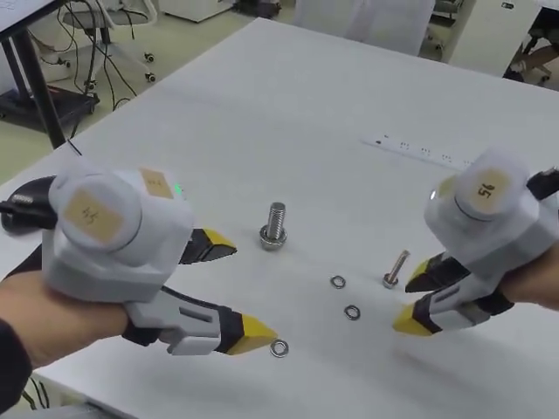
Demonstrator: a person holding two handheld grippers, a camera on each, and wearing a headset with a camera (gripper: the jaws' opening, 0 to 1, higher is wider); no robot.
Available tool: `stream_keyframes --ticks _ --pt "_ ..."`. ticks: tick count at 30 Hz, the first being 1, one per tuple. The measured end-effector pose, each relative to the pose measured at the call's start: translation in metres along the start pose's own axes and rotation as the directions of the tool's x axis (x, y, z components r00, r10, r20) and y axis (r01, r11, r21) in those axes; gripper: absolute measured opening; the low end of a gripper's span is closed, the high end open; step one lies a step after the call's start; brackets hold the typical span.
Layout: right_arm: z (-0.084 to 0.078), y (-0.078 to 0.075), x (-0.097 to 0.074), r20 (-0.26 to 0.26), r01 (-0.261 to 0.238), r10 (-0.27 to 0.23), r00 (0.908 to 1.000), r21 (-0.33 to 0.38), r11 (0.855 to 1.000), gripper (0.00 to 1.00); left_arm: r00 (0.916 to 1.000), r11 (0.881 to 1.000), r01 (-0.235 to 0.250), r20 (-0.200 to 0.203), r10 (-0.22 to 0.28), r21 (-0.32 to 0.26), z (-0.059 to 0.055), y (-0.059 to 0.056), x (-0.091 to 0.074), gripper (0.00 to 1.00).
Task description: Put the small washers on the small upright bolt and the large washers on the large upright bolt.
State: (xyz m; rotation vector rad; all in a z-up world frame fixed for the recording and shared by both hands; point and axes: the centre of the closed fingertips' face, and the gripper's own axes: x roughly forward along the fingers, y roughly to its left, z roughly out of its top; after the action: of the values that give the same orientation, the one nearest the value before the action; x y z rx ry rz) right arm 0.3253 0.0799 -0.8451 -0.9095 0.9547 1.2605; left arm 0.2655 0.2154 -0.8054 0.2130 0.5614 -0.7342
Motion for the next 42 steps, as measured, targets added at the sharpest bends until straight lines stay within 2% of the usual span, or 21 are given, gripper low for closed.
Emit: stream_keyframes --ticks 7,12,22,34,42 --pt "0.012 0.022 0.007 0.016 -0.040 0.040 0.9991 -0.034 0.999 0.33 1.0000 1.000 -0.001 0.005 0.001 0.001 0.001 0.000 -0.001 0.62" --pt "0.017 0.033 0.013 0.005 -0.062 0.062 0.9980 -0.060 0.996 0.33 1.0000 1.000 0.002 0.002 -0.002 0.003 0.000 -0.001 -0.001 0.62" --pt "0.046 0.061 0.026 0.009 -0.110 0.113 0.9936 -0.147 0.983 0.32 1.0000 1.000 0.007 -0.004 -0.007 0.004 0.000 -0.002 -0.001 0.62" --pt "0.071 0.081 0.046 -0.010 -0.155 0.157 0.9876 -0.242 0.958 0.30 0.9996 1.000 0.022 -0.019 -0.021 0.007 -0.003 -0.006 -0.001 0.61" --pt "0.080 0.088 0.055 -0.022 -0.173 0.174 0.9845 -0.268 0.948 0.28 0.9995 1.000 0.025 -0.021 -0.025 0.007 -0.004 -0.006 -0.002 0.61"
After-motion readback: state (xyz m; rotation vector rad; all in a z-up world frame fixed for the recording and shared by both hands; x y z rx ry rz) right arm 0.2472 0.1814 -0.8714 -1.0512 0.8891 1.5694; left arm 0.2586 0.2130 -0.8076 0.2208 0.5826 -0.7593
